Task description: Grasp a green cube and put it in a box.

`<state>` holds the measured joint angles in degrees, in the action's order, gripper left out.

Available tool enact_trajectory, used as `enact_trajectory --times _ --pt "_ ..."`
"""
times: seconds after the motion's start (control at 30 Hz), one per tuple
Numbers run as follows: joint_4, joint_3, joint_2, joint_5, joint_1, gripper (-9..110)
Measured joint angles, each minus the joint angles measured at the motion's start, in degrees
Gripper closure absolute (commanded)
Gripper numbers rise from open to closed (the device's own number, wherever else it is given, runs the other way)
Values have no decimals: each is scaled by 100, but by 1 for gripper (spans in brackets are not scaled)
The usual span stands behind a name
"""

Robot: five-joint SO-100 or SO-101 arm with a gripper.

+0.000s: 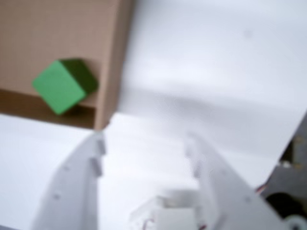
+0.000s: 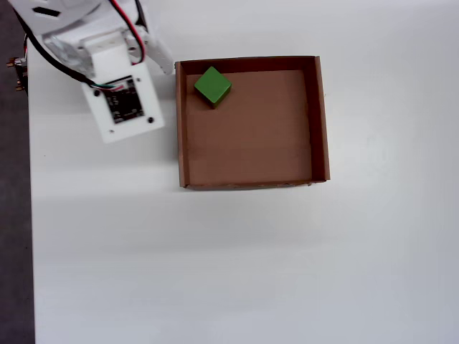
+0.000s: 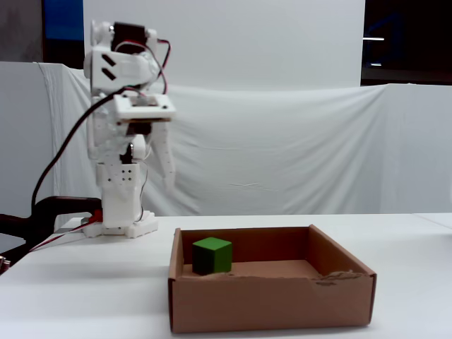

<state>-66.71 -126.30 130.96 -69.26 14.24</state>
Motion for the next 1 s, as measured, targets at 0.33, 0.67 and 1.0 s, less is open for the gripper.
enact_trajectory --times 0.33,0.67,1.0 --pt "-510 -2391 2795 378 -1178 78" --pt "-396 -4263 5027 949 -1951 78" --pt "-404 -4430 5124 993 -1538 78"
